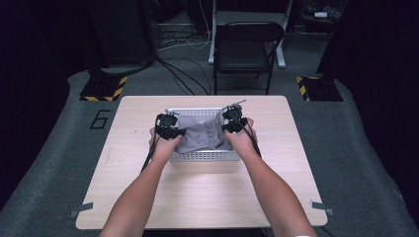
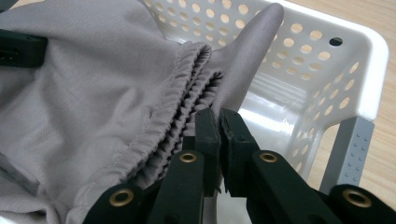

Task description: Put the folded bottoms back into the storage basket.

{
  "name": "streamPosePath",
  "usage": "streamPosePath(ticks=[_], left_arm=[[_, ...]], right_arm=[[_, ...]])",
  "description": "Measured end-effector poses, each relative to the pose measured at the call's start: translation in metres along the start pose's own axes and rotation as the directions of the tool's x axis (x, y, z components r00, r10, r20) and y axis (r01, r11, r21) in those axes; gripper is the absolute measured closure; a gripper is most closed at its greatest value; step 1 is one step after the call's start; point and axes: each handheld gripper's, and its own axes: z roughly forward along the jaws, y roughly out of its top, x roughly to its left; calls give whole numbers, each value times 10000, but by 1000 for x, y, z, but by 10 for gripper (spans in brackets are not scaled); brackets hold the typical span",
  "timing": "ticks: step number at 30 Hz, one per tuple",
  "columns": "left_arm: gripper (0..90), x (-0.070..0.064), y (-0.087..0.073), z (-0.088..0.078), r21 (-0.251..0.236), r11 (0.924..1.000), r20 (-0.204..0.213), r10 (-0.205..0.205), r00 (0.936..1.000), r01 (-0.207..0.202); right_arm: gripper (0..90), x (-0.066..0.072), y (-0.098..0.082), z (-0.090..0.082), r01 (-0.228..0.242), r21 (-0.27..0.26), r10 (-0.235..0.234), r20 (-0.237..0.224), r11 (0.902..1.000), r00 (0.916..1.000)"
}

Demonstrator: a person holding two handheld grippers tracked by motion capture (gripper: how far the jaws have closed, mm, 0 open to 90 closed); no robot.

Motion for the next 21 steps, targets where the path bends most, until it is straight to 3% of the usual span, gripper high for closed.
streamPosePath(ticks=[2, 5, 7, 8, 11, 18, 21], left_arm=[[636, 1, -1, -1, -57, 9997, -47, -252, 9997, 252], [550, 4, 1, -4, -127, 9996, -59, -249, 9997, 249], [536, 4, 1, -6, -301, 9985, -88, -466, 9989, 463], [524, 6, 2, -7, -292, 9992, -89, -280, 9996, 277], [504, 5, 1, -9, -229, 9989, -105, -416, 9991, 414], [482, 6, 1, -16, -172, 9996, 134, -233, 9996, 235], [458, 5, 0, -21, 2, 9994, 376, -332, 9987, 332]], right_arm=[[838, 0, -1, 0, 19, -13, -19, 50, 10000, 10000], [756, -2, -2, 1, -100, -153, 102, 79, 9998, 9999], [742, -2, -2, 1, -67, -143, 69, 136, 9999, 9999], [732, -2, -2, 1, -126, -163, 128, 125, 9998, 9998], [713, -3, -3, -1, -135, -87, 136, 70, 9999, 9999], [603, -3, -4, -5, -202, 128, 203, -143, 9997, 9997], [568, 0, -7, -9, 185, 121, -183, -144, 9998, 9997]])
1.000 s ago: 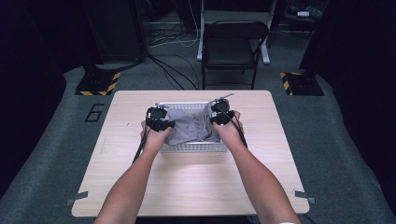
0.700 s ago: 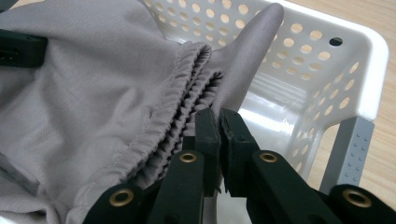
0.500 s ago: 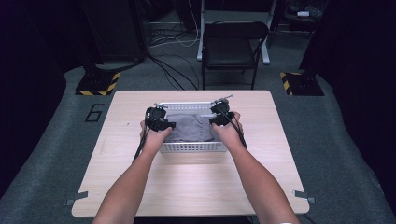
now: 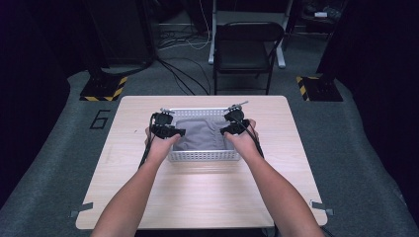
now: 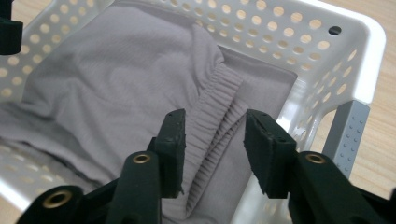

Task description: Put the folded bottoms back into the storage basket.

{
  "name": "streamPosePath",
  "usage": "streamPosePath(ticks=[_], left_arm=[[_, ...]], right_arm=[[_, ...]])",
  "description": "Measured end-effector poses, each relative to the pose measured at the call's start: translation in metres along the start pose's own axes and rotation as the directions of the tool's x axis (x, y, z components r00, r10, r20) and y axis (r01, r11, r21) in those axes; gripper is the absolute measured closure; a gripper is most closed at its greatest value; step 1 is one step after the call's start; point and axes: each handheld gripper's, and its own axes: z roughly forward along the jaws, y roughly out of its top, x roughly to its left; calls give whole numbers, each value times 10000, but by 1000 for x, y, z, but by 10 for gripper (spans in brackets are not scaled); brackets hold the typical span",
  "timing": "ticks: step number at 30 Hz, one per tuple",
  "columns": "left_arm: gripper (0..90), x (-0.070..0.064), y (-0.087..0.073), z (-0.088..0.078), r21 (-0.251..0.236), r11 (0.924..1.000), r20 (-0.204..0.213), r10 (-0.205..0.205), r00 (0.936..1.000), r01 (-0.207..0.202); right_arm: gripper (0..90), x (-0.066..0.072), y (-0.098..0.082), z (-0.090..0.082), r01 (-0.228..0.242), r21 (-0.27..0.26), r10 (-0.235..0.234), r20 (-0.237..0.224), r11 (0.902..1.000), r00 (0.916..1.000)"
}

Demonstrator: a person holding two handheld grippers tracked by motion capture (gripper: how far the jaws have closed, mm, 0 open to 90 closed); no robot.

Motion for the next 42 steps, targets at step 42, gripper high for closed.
streamPosePath(ticks=[42], left_arm=[[431, -34, -72, -84, -484, 9919, 1904, 1244, 9738, -1172]], right_arm=[[420, 46, -82, -79, 2120, -932, -2260, -1826, 9728, 9568]])
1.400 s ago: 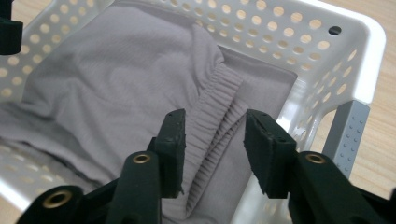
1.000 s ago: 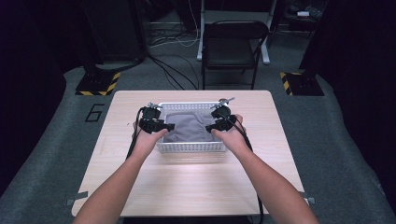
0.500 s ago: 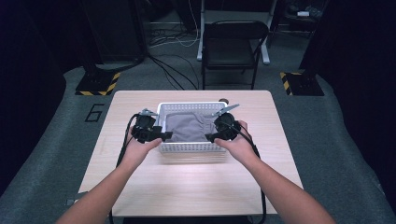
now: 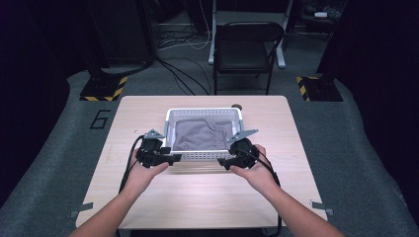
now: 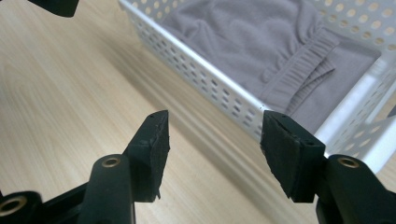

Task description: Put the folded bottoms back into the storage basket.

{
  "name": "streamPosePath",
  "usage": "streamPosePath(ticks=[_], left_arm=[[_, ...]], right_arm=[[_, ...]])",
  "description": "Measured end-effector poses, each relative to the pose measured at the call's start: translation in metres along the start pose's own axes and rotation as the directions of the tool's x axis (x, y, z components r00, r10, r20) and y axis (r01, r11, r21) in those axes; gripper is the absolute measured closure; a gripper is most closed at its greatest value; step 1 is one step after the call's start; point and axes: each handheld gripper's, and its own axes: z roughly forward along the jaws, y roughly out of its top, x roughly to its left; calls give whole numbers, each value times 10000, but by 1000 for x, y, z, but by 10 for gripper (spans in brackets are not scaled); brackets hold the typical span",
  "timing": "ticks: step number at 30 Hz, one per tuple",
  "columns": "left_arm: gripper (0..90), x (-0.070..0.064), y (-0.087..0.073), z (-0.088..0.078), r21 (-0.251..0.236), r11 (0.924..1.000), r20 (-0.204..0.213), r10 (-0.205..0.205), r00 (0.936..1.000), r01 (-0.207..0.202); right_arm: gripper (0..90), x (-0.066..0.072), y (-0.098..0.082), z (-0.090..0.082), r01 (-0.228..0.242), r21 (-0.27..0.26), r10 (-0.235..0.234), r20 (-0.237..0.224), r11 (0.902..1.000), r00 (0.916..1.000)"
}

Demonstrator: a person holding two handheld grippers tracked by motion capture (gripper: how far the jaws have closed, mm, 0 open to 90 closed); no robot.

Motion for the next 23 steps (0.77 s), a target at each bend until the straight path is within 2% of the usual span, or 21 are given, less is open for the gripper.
streamPosePath(ticks=[4, 5, 7, 8, 10, 15, 16, 19, 23], left_arm=[[430, -2, -14, 3, -31, 9997, 82, 256, 9996, -256], [430, -3, -22, 4, 100, 9994, -19, 346, 9994, -346], [430, -2, -26, 5, 174, 9988, -65, 465, 9989, -464], [430, -3, -30, 6, 176, 9991, -42, 376, 9993, -375], [430, -2, -38, 8, 173, 9988, -183, 456, 9988, -453], [429, 2, -56, 10, 34, 10000, -8, -9, 10000, 9], [428, 3, -60, 11, -70, 9999, -75, -157, 9998, 156], [427, 6, -68, 12, -11, 9996, -72, -294, 9995, 294], [404, 10, -77, 13, -6, 9992, -148, -404, 9991, 403]], right_arm=[[420, 7, -14, 0, 26, -239, -25, 13, 9997, 10000], [420, 9, -21, 2, -109, -326, 110, 15, 9994, 9999], [420, 9, -24, 2, -66, -266, 65, -35, 9996, 10000], [420, 10, -27, 4, -190, -308, 190, 1, 9993, 9998], [421, 10, -33, 6, -142, -276, 144, 57, 9995, 9999], [421, 11, -44, 9, -309, -303, 315, 172, 9991, 9994], [421, 10, -46, 10, -216, -355, 222, 165, 9991, 9996], [417, 12, -54, 12, -422, -282, 431, 309, 9987, 9986], [404, 14, -66, 18, -282, -114, 288, 566, 9995, 9980]])
